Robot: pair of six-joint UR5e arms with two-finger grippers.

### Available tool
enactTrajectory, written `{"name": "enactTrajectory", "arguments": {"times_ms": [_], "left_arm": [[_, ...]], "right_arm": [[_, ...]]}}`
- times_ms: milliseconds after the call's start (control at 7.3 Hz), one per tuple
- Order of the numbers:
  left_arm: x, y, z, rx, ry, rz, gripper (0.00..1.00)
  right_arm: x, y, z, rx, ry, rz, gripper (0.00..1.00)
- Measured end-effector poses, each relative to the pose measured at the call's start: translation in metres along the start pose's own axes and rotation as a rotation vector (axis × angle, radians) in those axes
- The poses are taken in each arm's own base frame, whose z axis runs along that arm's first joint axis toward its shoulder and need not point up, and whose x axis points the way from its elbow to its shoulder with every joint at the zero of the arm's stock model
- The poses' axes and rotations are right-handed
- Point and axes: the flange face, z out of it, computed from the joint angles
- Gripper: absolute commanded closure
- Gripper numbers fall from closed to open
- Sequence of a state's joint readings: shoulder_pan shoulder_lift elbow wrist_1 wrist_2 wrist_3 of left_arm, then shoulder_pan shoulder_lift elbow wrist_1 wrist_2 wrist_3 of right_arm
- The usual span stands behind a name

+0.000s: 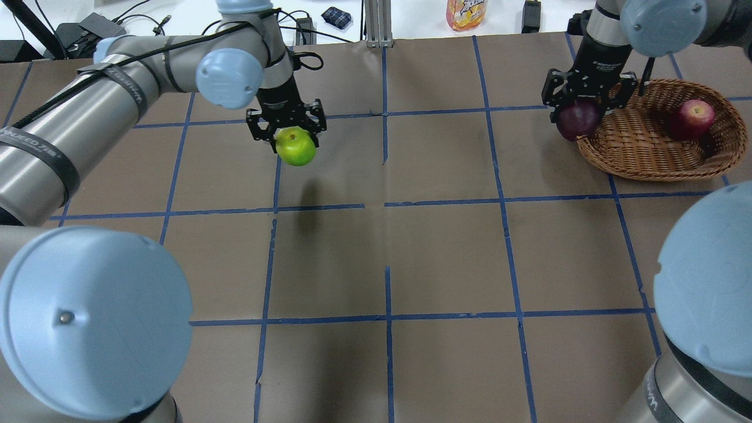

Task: Put all apples into basket
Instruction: 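Place dark red apple in basket while left sets green apple at center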

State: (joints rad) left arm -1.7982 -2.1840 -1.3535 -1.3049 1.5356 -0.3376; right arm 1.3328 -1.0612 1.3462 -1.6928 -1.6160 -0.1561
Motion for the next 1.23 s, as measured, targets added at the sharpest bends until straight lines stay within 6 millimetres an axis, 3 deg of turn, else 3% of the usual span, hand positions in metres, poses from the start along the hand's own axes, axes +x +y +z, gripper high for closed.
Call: {"name": "enactTrajectory", "arguments": {"times_ms": [274, 411, 548, 822, 959, 1096, 1234], "left_arm": [[0.046, 0.023, 0.039, 0.035, 0.023, -0.075, 0.76], [0.061, 0.038, 0.054, 0.023, 0.042, -0.114, 0.69], [0.069, 0.051, 0.062, -0.002, 0.058, -0.135, 0.01], [0.069, 0.065, 0.069, -0.045, 0.06, -0.156, 0.0], [0.068, 0.066, 0.058, -0.036, 0.067, -0.159, 0.0], [0.063, 0.064, 0.034, -0.013, 0.077, -0.166, 0.0], [0.051, 0.061, -0.004, 0.002, 0.083, -0.181, 0.0]], "right_arm": [[0.047, -0.016, 0.013, 0.031, 0.059, -0.051, 1.0], [0.071, -0.021, 0.019, 0.041, 0.071, -0.079, 1.0], [0.086, -0.027, 0.025, 0.054, 0.08, -0.102, 1.0], [0.104, -0.034, 0.036, 0.069, 0.091, -0.13, 1.0], [0.119, -0.036, 0.044, 0.064, 0.086, -0.136, 1.0], [0.132, -0.04, 0.054, 0.065, 0.086, -0.146, 1.0], [0.144, -0.046, 0.065, 0.082, 0.093, -0.158, 1.0]]}}
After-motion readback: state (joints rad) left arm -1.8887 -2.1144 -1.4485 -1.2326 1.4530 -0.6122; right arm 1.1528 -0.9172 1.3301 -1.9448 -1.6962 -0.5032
